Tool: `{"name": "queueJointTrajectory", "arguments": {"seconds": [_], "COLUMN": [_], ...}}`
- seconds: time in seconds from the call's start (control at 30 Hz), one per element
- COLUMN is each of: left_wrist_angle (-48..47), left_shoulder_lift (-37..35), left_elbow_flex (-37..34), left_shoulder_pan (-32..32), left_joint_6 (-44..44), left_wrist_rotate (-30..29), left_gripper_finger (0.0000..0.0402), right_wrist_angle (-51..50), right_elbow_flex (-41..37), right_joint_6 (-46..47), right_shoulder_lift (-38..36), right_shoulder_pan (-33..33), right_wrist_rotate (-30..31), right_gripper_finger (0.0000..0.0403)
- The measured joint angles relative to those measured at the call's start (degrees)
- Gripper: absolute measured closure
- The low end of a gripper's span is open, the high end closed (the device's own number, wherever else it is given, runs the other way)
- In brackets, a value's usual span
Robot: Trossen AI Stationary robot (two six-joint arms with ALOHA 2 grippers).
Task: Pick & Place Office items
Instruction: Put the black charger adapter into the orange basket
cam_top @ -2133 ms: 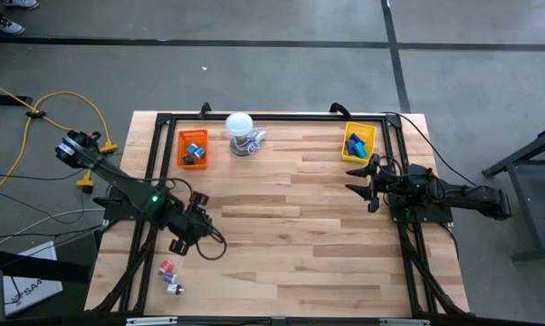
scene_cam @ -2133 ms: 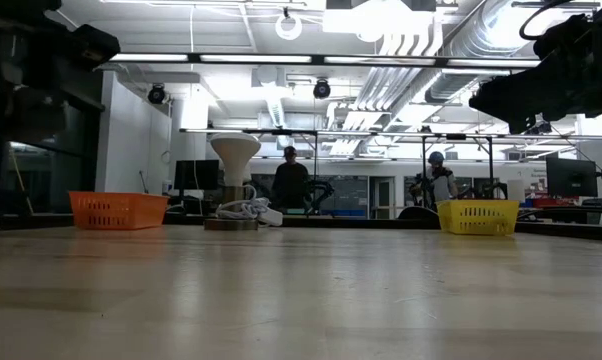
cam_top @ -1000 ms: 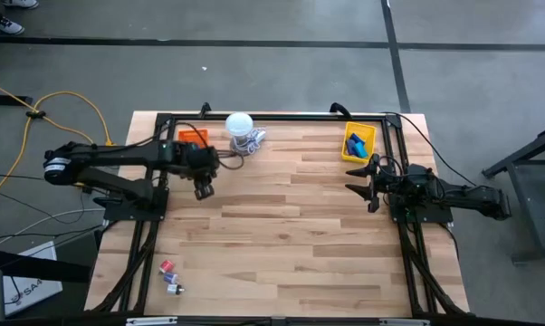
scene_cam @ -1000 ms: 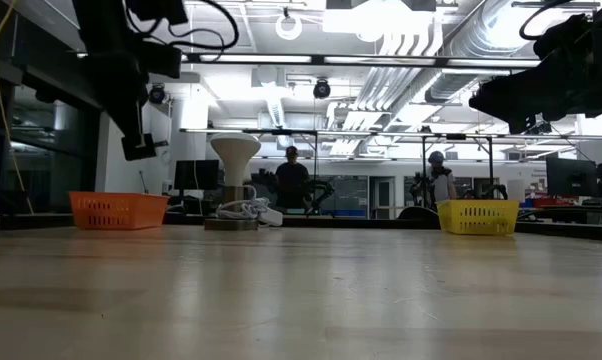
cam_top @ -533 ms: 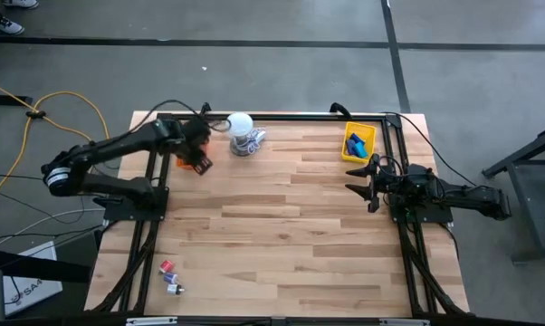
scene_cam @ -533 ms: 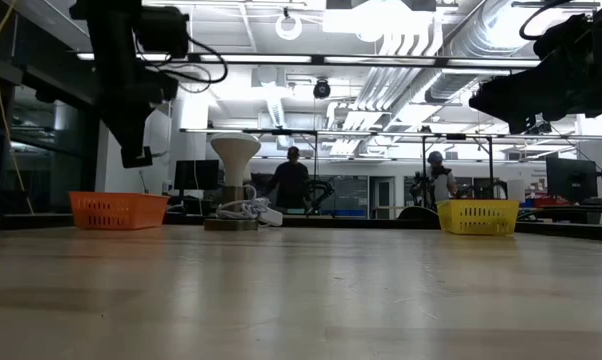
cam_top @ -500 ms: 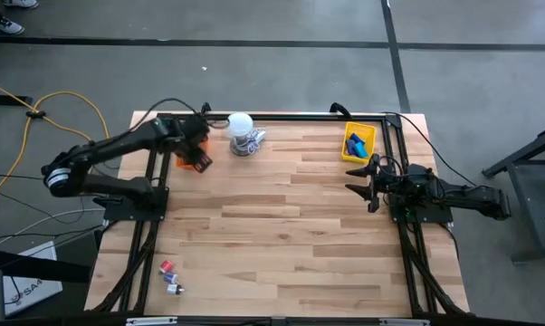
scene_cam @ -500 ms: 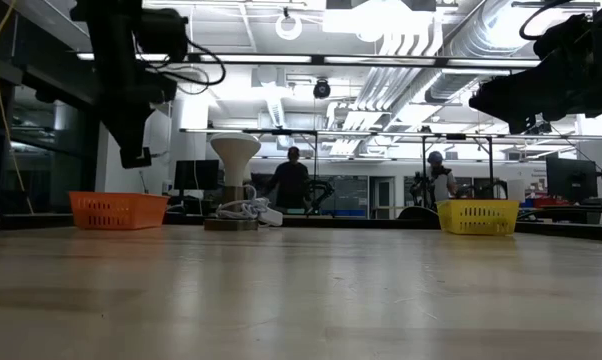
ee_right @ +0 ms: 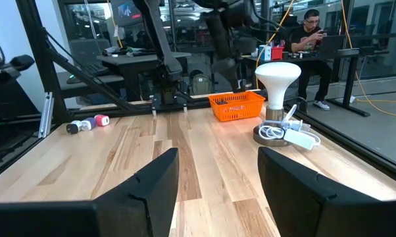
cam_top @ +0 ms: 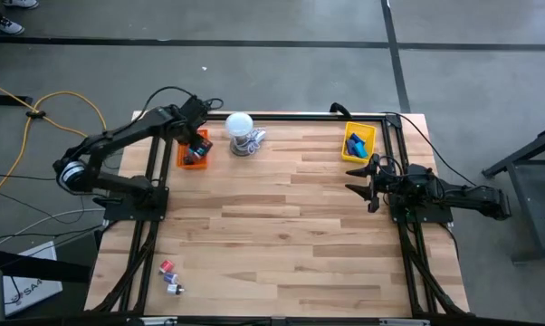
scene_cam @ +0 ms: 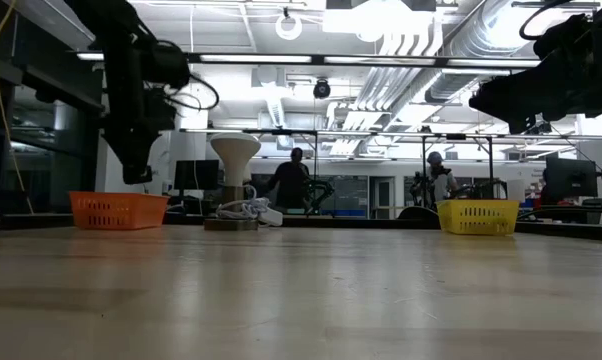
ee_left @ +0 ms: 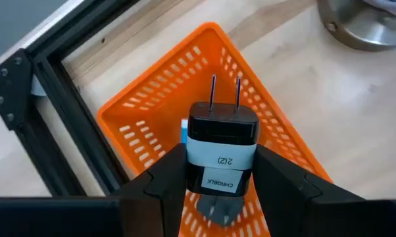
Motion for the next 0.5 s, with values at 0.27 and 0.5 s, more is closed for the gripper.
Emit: {"name": "queueJointTrajectory", "arguments": {"seconds": [0.27,0.5], "left_wrist_angle": [2.53,2.54], "left_shoulder_lift": [6.32,7.79], "left_elbow_flex": [0.0,0.0], "left_shoulder_pan": [1.24,2.82], "left_joint_6": [-0.02,-0.52], "left_wrist_rotate": [0.06,0.69], "left_gripper_finger": [0.0254,0.0254], "right_wrist_angle": [0.0,0.0], "right_elbow_flex": [0.0,0.0], "right_joint_6": [0.0,0.0], "right_shoulder_lift": [-0.02,-0.02], "right_shoulder_pan": [0.01,0.02], "right_wrist_rotate": [0.0,-0.02], "right_gripper_finger": [0.0208,0.0208]}}
